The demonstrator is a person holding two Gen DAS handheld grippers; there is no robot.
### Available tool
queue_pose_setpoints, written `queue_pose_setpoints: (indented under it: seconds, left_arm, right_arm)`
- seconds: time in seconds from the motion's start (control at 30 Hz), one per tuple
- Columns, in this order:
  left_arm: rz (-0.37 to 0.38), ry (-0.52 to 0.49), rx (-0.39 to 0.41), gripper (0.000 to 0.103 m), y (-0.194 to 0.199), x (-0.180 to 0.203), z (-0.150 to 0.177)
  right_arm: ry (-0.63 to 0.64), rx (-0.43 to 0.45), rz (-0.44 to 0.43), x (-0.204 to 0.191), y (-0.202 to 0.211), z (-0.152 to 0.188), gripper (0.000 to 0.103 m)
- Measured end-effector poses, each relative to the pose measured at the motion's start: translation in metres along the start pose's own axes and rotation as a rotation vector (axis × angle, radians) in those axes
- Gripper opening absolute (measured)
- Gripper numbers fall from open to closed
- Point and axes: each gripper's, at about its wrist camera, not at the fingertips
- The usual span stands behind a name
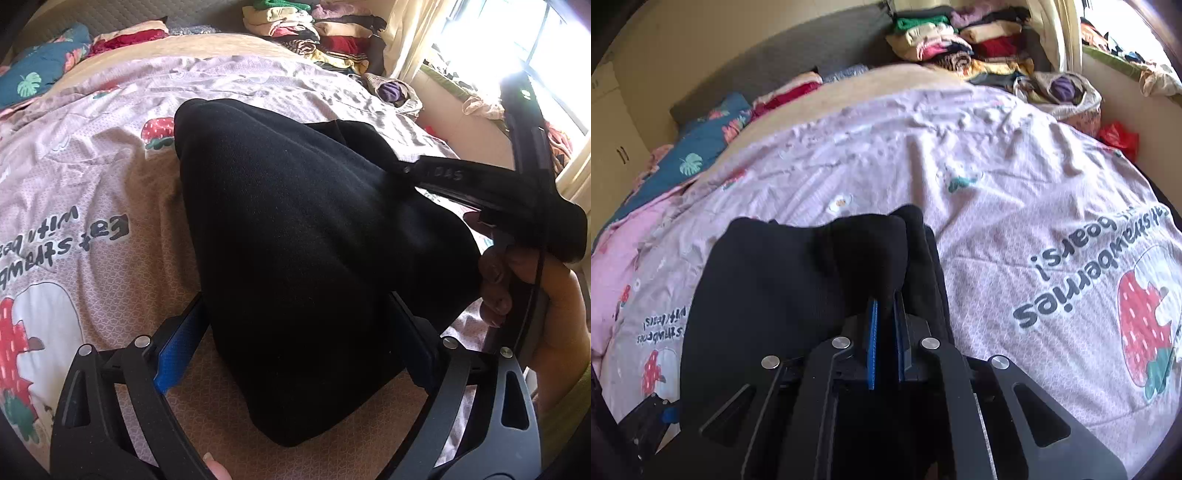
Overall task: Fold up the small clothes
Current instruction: 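Grasp the folded shirt edge with the right gripper, press it, release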
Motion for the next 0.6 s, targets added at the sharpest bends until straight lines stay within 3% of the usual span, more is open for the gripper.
queue_pose_setpoints:
  seconds: [0.23, 0.33, 0.4, 0.53, 0.6]
  left_arm:
    - [0.008, -0.015, -0.008, 0.086, 0.002, 0.008, 0.004]
    - [0.000, -0.018, -0.011, 0.086, 0.004, 0.011, 0.005]
    - [-0.003, -0.015, -0.013, 0.086, 0.006, 0.011, 0.006]
    - [-0.003, -0.015, -0.005, 0.086, 0.014, 0.012, 0.010]
    - [0.001, -0.012, 0.002, 0.086, 0.021, 0.012, 0.012]
  right_arm:
    - [-0.037, -0.019, 0.055, 0.026, -0.003, 0.009, 0.007]
    - [-0.041, -0.005, 0.062, 0.026, 0.010, 0.011, 0.026]
    - [-0.044, 0.009, 0.060, 0.029, 0.024, 0.013, 0.026]
    - [-0.071, 0.055, 0.025, 0.036, 0.062, 0.022, 0.058]
    - [-0.090, 0.082, 0.004, 0.040, 0.084, 0.029, 0.067]
Point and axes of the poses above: each gripper's, at about its wrist camera, not at the fingertips, and y roughly against the way its jaws point, x to its right, z to its underside, and after that the axes turned 2 degrees about -y, right-handed
